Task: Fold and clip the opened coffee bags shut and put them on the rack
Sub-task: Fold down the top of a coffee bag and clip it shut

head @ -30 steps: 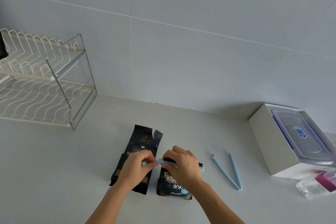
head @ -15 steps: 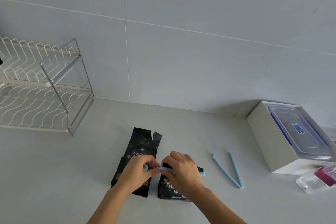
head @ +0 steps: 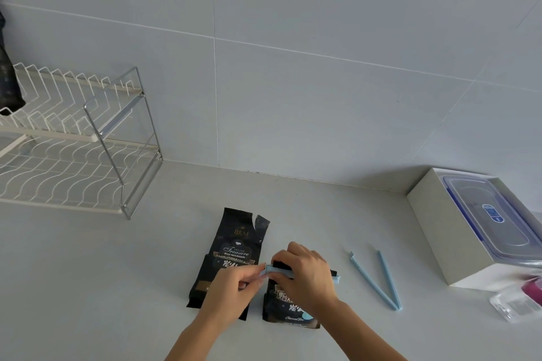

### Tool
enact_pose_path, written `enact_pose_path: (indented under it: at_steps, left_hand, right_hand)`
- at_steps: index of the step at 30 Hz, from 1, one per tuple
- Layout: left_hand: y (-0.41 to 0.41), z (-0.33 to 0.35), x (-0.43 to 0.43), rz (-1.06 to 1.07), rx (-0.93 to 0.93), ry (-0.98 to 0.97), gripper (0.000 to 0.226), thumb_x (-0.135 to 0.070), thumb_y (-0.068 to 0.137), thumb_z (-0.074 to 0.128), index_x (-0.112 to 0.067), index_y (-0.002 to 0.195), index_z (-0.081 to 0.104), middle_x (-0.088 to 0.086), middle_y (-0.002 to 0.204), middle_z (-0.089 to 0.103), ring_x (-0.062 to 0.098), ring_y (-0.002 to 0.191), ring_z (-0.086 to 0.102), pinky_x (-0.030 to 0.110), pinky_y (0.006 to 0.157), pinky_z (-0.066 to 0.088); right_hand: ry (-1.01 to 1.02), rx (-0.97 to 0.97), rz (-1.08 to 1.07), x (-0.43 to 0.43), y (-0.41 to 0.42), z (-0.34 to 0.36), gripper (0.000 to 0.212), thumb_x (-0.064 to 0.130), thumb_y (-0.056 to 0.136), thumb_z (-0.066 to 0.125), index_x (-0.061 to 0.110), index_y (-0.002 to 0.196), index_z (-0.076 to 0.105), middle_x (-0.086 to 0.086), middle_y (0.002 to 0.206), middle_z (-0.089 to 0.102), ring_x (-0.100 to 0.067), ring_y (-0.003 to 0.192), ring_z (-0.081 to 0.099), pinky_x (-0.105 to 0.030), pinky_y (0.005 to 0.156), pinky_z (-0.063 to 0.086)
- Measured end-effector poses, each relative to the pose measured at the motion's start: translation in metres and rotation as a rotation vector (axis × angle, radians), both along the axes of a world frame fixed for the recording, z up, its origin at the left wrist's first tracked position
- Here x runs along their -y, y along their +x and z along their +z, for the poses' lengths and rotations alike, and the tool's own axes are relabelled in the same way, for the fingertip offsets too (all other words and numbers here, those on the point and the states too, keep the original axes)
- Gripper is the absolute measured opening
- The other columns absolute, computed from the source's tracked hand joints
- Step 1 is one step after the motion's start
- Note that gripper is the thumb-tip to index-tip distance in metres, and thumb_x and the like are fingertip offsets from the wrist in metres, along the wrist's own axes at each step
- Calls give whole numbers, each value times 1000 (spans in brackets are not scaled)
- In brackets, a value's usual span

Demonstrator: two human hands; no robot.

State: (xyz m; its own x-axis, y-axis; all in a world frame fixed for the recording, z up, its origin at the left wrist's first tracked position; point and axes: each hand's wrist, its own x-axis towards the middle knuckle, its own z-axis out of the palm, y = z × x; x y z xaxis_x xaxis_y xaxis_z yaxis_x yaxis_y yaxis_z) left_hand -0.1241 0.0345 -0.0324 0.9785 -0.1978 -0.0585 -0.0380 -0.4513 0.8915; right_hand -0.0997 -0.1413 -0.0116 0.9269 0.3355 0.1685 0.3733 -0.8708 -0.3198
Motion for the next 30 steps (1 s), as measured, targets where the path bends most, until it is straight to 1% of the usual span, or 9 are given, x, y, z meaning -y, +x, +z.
enact_pose_path:
  at_steps: [2,7,11,15,17,19,22,25,30]
  left_hand:
    - [-3,-2,3,45,-10,-33,30,-25,85,64,-29,115,64,-15,102,72,-2,94,65,21,87,54]
    - [-3,-2,13,195,26,-27,23,-26,78,71,-20,100,72,-10,90,75,3,81,68,10,74,52]
    - [-1,-5,15,207,20,-49,18,-25,77,72,-18,94,72,-9,85,74,4,78,68,20,76,57]
    - [-2,-5,14,54,2,-65,25,-30,79,70,-41,100,63,-18,96,70,-4,91,62,22,81,55]
    - [-2,-6,15,8,75,-30,25,-35,81,67,-48,101,60,-21,98,67,-4,96,59,19,80,52]
    - [-1,-6,15,-20,156,41,22,-46,83,59,-43,104,62,-21,98,65,-2,97,57,17,82,50]
    - [2,-5,15,-55,300,146,37,-58,83,46,-35,104,65,-18,94,64,-4,95,53,20,81,49]
    - [3,-4,18,-51,423,157,36,-53,85,48,-27,98,69,-14,94,66,-2,94,54,23,81,50]
    - [-6,-16,18,48,513,222,35,-53,86,46,-30,95,71,-18,115,65,5,117,50,29,98,37]
  right_hand:
    - [5,17,-14,-1,-2,-1,21,50,76,64,30,83,63,10,75,58,-11,62,55,-25,58,45]
    - [58,-21,-9,0,-9,0,30,59,78,51,33,88,63,13,79,60,-8,67,56,-22,65,44]
    - [161,-102,-34,3,-9,7,25,53,83,52,32,93,64,15,85,64,-5,75,58,-20,69,43]
    - [193,-152,-46,2,-8,11,13,38,81,63,26,80,64,12,81,60,-6,74,54,-22,63,45]
    - [218,-144,-56,0,-8,10,11,32,79,66,22,74,63,13,77,54,-6,73,50,-20,58,40]
    - [231,-132,-54,-1,-9,8,12,28,78,67,21,70,62,10,75,55,-7,72,50,-20,56,37]
    - [287,-132,-22,4,-11,8,13,25,78,68,22,67,62,8,72,59,-7,71,50,-23,59,41]
    - [321,-130,5,9,-12,11,13,23,79,69,22,67,63,8,69,61,-4,69,49,-23,65,41]
    - [346,-79,53,7,-16,15,12,21,79,70,22,68,64,9,67,61,-1,67,47,-15,72,37]
